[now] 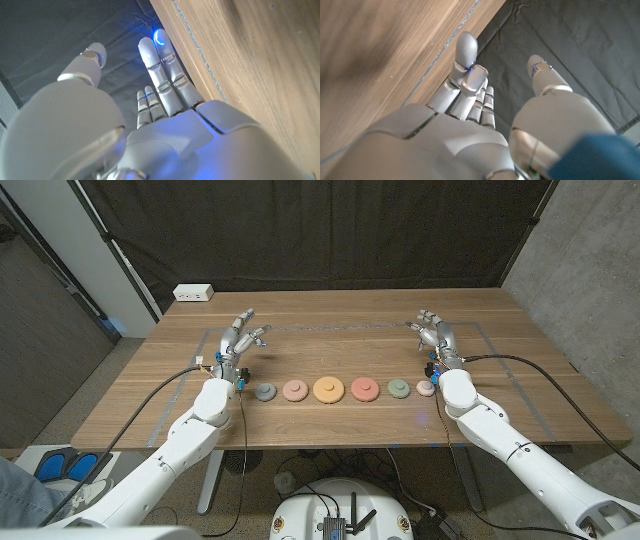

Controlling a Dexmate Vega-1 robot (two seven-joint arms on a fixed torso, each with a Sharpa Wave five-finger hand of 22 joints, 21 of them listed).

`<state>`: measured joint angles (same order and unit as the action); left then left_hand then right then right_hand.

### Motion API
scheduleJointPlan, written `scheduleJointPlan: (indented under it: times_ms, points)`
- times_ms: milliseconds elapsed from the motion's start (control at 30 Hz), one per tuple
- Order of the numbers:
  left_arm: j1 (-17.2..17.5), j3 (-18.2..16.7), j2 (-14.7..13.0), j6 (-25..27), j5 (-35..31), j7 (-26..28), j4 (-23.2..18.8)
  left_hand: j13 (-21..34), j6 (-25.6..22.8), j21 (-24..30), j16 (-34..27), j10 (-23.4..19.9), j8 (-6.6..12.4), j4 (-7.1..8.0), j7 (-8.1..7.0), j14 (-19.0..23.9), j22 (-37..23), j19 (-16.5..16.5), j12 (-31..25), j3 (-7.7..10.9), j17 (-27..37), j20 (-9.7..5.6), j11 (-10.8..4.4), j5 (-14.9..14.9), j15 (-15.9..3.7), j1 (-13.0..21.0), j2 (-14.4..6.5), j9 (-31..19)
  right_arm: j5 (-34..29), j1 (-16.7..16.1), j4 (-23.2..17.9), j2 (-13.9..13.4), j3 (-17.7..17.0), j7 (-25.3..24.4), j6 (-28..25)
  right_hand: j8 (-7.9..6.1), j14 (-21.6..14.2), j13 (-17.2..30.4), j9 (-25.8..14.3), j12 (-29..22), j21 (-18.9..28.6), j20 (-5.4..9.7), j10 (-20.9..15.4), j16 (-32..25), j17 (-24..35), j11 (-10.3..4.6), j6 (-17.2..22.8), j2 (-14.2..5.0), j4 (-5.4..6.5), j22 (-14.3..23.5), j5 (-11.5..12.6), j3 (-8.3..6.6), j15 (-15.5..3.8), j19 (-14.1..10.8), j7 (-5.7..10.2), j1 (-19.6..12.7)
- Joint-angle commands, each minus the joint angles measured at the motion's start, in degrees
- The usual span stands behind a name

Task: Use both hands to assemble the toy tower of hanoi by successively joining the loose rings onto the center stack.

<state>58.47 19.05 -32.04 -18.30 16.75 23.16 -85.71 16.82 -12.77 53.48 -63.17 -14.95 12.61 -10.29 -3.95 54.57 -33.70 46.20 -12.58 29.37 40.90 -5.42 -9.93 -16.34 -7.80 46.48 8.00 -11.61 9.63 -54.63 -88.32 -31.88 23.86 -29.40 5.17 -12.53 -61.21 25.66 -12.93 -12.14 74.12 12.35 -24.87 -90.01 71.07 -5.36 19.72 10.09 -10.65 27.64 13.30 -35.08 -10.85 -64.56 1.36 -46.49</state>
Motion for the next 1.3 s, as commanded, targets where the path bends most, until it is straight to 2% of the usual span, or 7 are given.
scheduleJointPlan:
  times_ms: [33,467,700,833,1067,1167,1300]
  points:
    - [0.57,0.35,-1.31,4.22,-9.69,7.98,-2.61,0.36,-0.98,0.66,-0.89,-1.14,0.44,0.13,0.26,0.84,-0.13,0.53,-0.46,-0.79,-0.16,-6.21,-0.08,-0.34,-4.68,0.88,-0.07,-0.13,-7.91,-1.11,-7.36,-3.06,1.35,-4.9,-10.27,-0.19,0.51,0.24,-0.23,-0.43,-0.42,0.29,-0.25,0.27,0.01,-0.39,-0.43,0.26,0.26,-0.03,-0.32,0.3,-1.44,0.35,0.22,-0.75]
    - [0.05,2.08,-2.66,11.37,-20.59,14.93,-5.13,0.81,-2.44,1.9,-2.4,-2.24,0.81,0.44,0.29,2.13,0.06,1.53,-0.71,-2.42,-0.61,-6.64,0.27,-0.37,-4.69,1.78,-0.26,-0.05,-15.39,-2.96,-10.94,-4.84,2.17,-9.4,-15.27,-1.06,1.65,0.86,-0.63,-0.46,-0.39,0.24,0.09,0.82,-0.18,-0.42,1.06,-0.67,1.01,-0.3,-1.09,0.88,-1.43,0.57,0.07,-0.32]
    - [-0.41,4.15,-4.02,19.57,-30.09,19.99,-7.75,1.0,-3.74,3.08,-3.92,-3.3,1.22,0.6,-0.09,3.6,0.24,3.25,-0.89,-3.48,-0.45,-6.74,-0.03,-0.39,-4.69,2.19,-0.43,-0.12,-18.31,-3.45,-11.66,-5.86,2.48,-10.07,-15.76,-1.49,1.42,1.24,-0.82,-0.98,-0.01,0.29,-1.12,0.67,-0.19,-0.54,1.89,-1.16,1.19,-0.26,-1.32,1.16,-1.54,0.1,0.26,-0.27]
    - [-0.97,5.45,-3.98,22.92,-32.78,20.97,-8.25,1.04,-3.72,3.23,-4.27,-3.35,1.17,0.65,-0.02,3.9,0.29,3.32,-0.84,-3.78,-0.4,-6.73,0.02,-0.37,-4.68,2.18,-0.38,-0.13,-22.26,-2.83,-12.38,-7.31,3.81,-9.84,-18.19,-1.46,1.22,1.41,-0.83,-0.94,0.05,0.31,-1.02,0.58,-0.16,-0.31,1.82,-1.24,1.21,-0.33,-1.41,1.31,-1.55,-0.02,0.43,-0.27]
    - [-2.4,8.3,-0.78,26.55,-37.28,27.52,-5.07,1.02,-3.57,3.4,-4.57,-2.78,0.99,0.82,-0.75,3.92,0.5,2.71,-0.32,-4.76,-1.05,-6.66,-0.27,-0.27,-4.69,2.12,-0.33,-0.13,-28.31,-0.76,-12.02,-10.2,6.26,-7.42,-19.92,-1.4,1.54,1.67,-0.87,-0.4,-0.32,0.24,0.34,0.75,-0.17,-0.23,1.69,-1.16,1.26,-0.84,-1.58,1.59,-1.45,0.5,0.73,-0.05]
    - [-2.28,9.3,-1.11,29.36,-39.2,28.02,-6.38,0.98,-3.78,3.46,-4.58,-2.77,1.05,0.86,-1.04,3.86,0.56,2.63,-0.23,-4.99,-1.27,-6.66,-0.37,-0.24,-4.69,2.09,-0.35,-0.12,-30.66,-0.01,-12.67,-11.76,7.32,-5.19,-21.36,-1.12,2.46,1.9,-0.92,0.19,-0.64,0.09,2.03,1.11,-0.25,-0.05,1.07,-1.3,1.41,-1.07,-1.67,1.8,-1.34,1.63,1.47,0.33]
    - [-1.77,10.23,-2.15,33.33,-41.39,27.49,-9.16,0.92,-3.97,3.6,-4.73,-2.85,1.07,0.95,-1.39,3.88,0.65,2.59,-0.12,-5.36,-1.48,-6.65,-0.51,-0.17,-4.69,2.02,-0.4,-0.11,-32.34,1.02,-10.76,-11.62,8.22,-5.53,-19.73,-0.81,3.25,2.09,-0.94,0.38,-0.83,0.05,2.83,1.31,-0.29,-0.26,0.32,-1.49,1.42,-1.16,-1.7,1.88,-1.3,2.62,2.62,0.44]
